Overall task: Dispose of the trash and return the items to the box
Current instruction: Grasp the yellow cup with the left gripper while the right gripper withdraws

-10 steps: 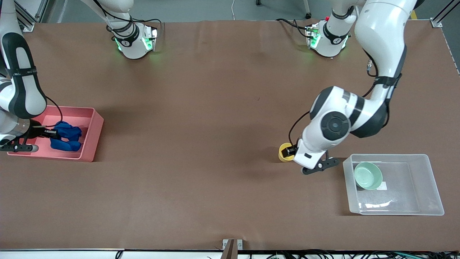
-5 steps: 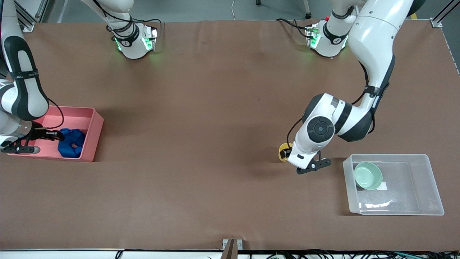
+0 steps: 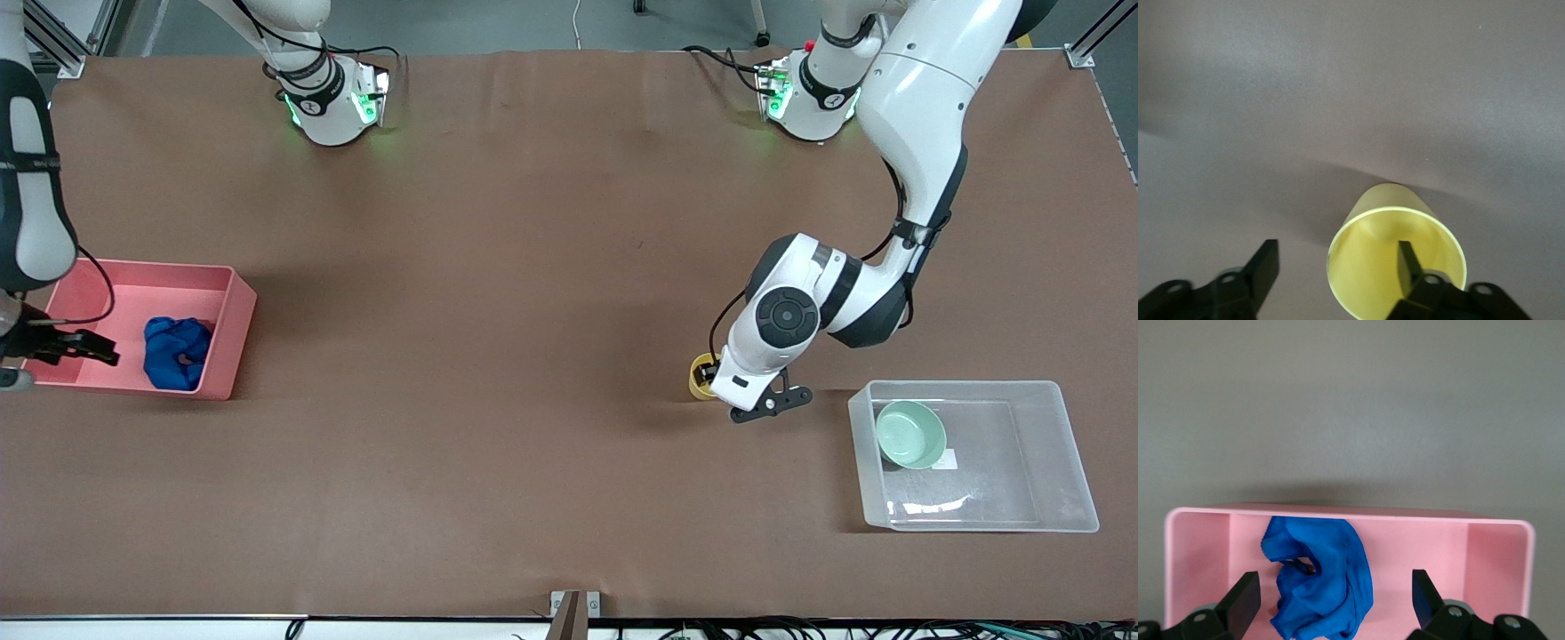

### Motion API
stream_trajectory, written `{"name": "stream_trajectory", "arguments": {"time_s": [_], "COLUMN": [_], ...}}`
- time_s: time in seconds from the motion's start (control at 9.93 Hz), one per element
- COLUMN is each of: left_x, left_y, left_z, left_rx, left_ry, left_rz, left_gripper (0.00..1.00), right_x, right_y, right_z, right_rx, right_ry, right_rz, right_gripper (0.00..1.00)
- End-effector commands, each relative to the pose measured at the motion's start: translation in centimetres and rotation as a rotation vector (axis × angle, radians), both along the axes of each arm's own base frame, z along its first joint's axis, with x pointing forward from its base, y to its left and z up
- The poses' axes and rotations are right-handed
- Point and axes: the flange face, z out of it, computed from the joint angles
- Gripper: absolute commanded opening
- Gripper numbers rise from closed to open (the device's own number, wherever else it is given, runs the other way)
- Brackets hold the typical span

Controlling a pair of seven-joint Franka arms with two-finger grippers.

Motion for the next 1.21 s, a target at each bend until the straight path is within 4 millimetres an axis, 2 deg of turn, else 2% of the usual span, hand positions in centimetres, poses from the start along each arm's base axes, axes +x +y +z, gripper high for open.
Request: {"name": "stream_trajectory", "arguments": {"time_s": [0.0, 0.1, 0.2, 0.3, 0.5, 0.71, 0.91, 1.11], "left_x": [-0.5, -0.4, -0.4, -0.4, -0.1, 0.1, 1.1, 2.9], "left_y": [0.2, 0.1, 0.1, -0.1, 0.0, 0.0, 0.1, 0.7], "left_z": [-2.6, -2.5, -2.5, -2.5, -1.6, 0.0, 3.4, 8.6], "left_rx": [0.004, 0.003, 0.003, 0.002, 0.000, -0.001, -0.013, 0.000], "left_ry": [0.016, 0.014, 0.014, 0.012, 0.000, -0.020, -0.074, -0.115], "left_rz": [0.010, 0.010, 0.009, 0.006, 0.009, 0.013, 0.019, 0.025], "left_gripper": [0.40, 0.15, 0.04, 0.00, 0.00, 0.00, 0.00, 0.00], "right_x": [-1.1, -1.4, -1.7, -2.2, -3.7, -5.8, -8.7, -10.9], "right_y": [1.9, 2.8, 4.6, 6.2, 9.3, 13.9, 18.7, 22.6], "right_z": [5.2, 7.7, 10.4, 13.4, 18.6, 23.5, 27.3, 29.3], "right_rx": [0.005, 0.006, 0.008, 0.014, 0.033, 0.044, 0.050, 0.045], "right_ry": [-0.002, -0.015, -0.026, -0.025, 0.010, 0.014, 0.019, 0.032], "right_rz": [0.011, -0.012, -0.020, -0.024, -0.061, -0.075, -0.065, -0.042], "right_gripper": [1.00, 1.00, 1.00, 1.00, 1.00, 1.00, 1.00, 1.00]}}
